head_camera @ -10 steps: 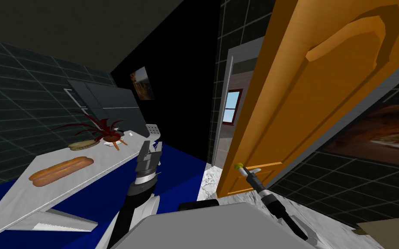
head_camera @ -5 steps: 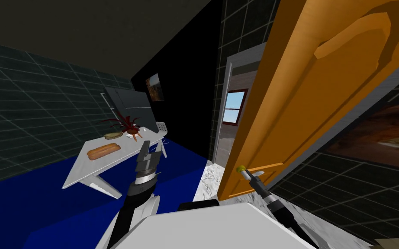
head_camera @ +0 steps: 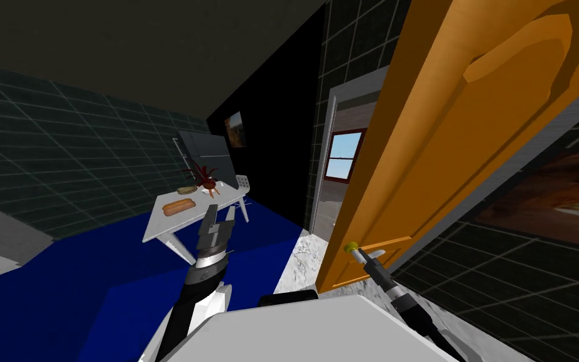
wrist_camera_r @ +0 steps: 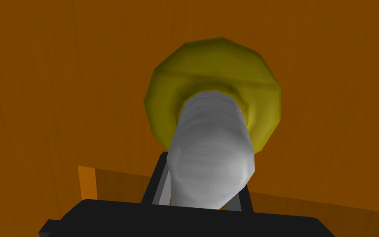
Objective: Pull the door open
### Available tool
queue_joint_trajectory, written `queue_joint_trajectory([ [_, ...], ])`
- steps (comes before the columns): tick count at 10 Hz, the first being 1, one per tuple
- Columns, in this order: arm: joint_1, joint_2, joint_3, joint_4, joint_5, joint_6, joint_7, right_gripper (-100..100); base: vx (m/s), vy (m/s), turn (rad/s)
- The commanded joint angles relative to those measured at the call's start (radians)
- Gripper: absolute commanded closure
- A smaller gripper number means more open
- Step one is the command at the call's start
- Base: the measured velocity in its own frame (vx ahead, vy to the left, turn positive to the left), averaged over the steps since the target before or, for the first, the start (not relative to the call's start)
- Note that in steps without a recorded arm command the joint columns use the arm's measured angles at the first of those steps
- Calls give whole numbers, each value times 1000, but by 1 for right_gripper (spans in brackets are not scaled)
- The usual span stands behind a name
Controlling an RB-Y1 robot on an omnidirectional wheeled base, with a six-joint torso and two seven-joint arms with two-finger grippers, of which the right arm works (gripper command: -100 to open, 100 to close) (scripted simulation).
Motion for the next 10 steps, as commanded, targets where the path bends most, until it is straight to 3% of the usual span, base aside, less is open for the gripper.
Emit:
queue_joint_trajectory([
  [1,1,-4,3,15,1,-20,-2,100,-206,-87,181],
  [8,4,-19,13,65,2,-84,-16,100,-204,-70,152],
  [10,1,-16,16,72,4,-85,-17,100,-95,-32,87],
])
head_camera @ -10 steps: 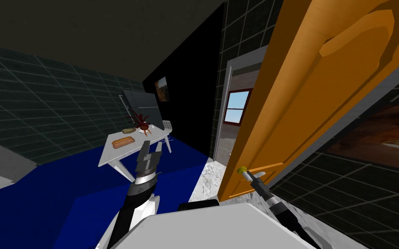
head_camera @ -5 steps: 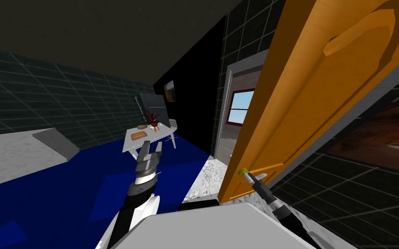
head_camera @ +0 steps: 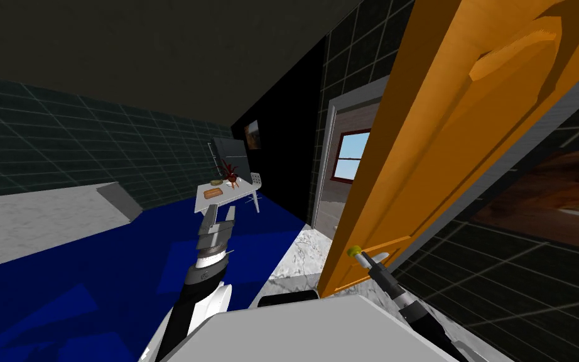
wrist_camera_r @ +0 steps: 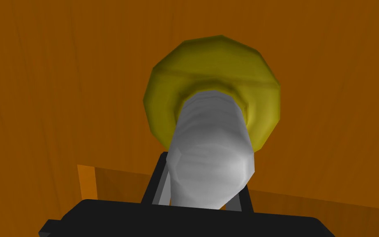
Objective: Pull the door open
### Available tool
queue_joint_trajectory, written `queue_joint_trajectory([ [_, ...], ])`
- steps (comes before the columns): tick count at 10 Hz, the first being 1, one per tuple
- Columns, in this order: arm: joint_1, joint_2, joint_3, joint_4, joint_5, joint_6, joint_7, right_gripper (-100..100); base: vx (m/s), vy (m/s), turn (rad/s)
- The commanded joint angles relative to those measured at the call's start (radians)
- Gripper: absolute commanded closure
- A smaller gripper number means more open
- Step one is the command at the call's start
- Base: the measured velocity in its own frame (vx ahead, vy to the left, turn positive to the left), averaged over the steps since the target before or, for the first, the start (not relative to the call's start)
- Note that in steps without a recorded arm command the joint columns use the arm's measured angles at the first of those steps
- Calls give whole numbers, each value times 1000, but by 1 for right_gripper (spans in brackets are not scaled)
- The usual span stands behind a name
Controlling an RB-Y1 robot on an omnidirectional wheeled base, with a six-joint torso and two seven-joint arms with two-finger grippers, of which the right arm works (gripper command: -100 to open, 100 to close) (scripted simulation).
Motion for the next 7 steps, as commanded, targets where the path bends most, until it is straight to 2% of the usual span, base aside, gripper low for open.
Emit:
queue_joint_trajectory([
  [1,0,-1,2,3,0,-8,-1,100,-180,-59,178],
  [7,-4,-6,7,29,0,-35,-5,100,-176,-74,140],
])
